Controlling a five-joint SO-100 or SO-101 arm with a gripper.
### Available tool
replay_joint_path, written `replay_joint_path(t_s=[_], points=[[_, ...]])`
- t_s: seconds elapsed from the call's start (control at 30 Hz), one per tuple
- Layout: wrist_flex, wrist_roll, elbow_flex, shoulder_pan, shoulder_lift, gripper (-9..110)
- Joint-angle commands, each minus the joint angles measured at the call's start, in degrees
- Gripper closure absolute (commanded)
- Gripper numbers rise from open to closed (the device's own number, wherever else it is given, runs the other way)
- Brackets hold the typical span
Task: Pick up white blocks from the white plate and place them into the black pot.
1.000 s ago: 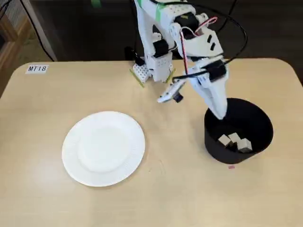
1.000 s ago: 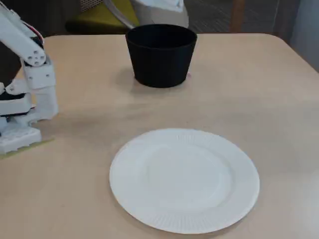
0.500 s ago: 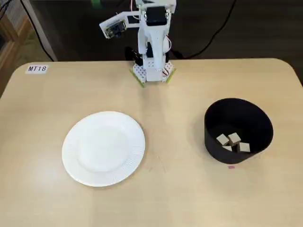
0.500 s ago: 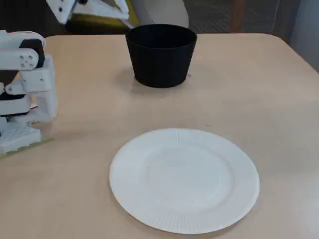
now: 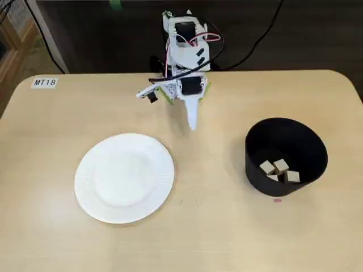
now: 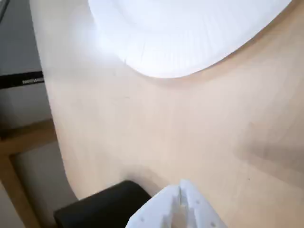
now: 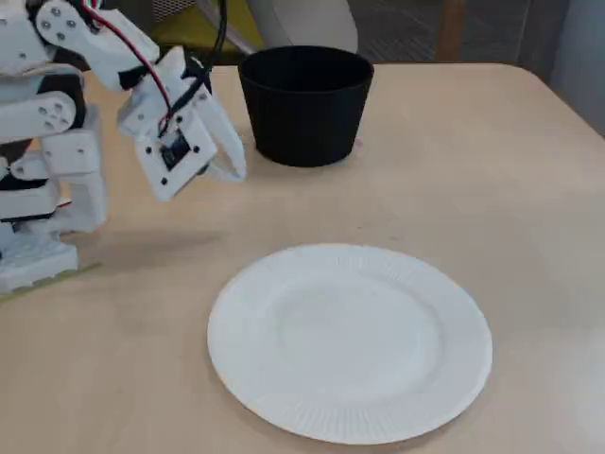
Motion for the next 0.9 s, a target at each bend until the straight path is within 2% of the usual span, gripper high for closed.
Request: replay_joint_path(t_s=[0.0, 0.87], points=[[-1.9, -0.1, 2.6, 1.0, 0.2, 104], [-2.1, -0.7, 2.7, 1.8, 0.2, 104]])
